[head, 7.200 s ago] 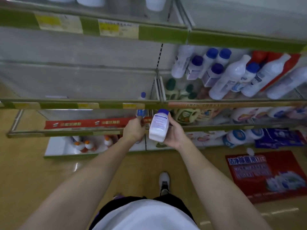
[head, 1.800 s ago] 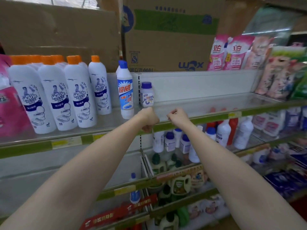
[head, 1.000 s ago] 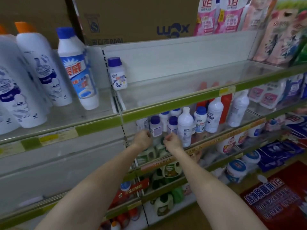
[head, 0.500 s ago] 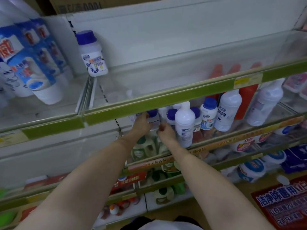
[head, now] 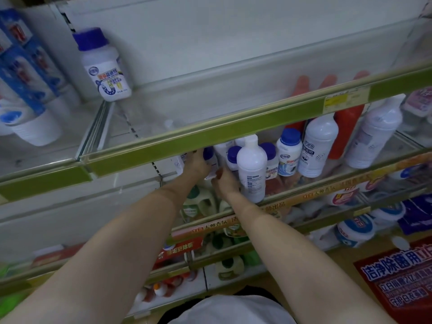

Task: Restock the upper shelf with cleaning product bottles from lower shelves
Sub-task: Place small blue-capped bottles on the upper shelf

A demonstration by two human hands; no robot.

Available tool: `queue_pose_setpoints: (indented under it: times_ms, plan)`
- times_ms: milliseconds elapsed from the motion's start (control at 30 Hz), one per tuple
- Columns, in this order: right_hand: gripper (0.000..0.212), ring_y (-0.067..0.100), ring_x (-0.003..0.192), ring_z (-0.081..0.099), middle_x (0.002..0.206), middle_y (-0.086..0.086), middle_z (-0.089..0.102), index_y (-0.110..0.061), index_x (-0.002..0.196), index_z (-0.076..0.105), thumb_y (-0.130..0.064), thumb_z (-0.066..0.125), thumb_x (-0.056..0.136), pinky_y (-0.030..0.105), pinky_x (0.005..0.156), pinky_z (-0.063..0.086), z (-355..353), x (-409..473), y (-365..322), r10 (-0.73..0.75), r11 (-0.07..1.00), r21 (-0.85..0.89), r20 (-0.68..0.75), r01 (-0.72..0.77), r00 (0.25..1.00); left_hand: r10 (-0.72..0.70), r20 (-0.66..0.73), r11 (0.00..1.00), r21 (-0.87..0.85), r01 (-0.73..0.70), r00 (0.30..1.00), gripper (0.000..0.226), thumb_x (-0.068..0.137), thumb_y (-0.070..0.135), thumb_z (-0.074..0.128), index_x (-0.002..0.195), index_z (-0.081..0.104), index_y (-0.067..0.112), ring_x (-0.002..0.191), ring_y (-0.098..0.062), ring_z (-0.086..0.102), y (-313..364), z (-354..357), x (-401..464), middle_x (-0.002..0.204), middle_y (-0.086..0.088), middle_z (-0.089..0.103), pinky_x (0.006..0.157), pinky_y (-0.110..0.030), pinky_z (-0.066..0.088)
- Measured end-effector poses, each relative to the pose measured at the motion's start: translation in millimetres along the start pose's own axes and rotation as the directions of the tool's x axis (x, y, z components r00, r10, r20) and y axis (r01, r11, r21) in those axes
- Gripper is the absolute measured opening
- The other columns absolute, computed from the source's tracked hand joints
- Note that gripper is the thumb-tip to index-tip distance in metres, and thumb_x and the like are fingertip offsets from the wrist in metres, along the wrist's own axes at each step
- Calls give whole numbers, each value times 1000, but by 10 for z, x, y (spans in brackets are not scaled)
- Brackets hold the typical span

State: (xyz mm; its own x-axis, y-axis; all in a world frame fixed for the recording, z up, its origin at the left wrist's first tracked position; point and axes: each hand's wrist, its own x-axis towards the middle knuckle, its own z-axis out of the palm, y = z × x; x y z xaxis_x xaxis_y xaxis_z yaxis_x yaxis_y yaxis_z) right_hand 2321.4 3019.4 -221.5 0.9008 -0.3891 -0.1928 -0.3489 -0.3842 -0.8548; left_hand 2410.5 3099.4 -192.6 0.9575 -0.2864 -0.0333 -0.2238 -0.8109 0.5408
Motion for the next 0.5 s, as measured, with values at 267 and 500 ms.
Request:
queue_pose_setpoints:
  times_ms: [267, 500]
  plan:
    - [42, 32, 118, 57, 124, 14, 64, -11, 128, 55, -3, 59, 87, 37, 101, 46, -66, -116, 10, -42, 998, 50, -4, 42, 999, 121, 51, 956, 261, -130, 991, 65, 84, -5, 59, 145, 36, 3, 128, -39, 45, -75, 11, -93, 151, -19, 31, 97, -49, 47]
    - [40, 31, 118, 58, 127, 13, 63, -11, 131, 53, -9, 59, 92, 29, 93, 41, -122, -145, -26, 15, 999, 44, 37, -16, 999, 164, 12, 951, 265, -161, 986, 58, 87, 3, 63, 141, 41, 3, 120, -38, 52, -60, 35, -241, 145, -16, 40, 88, -47, 50]
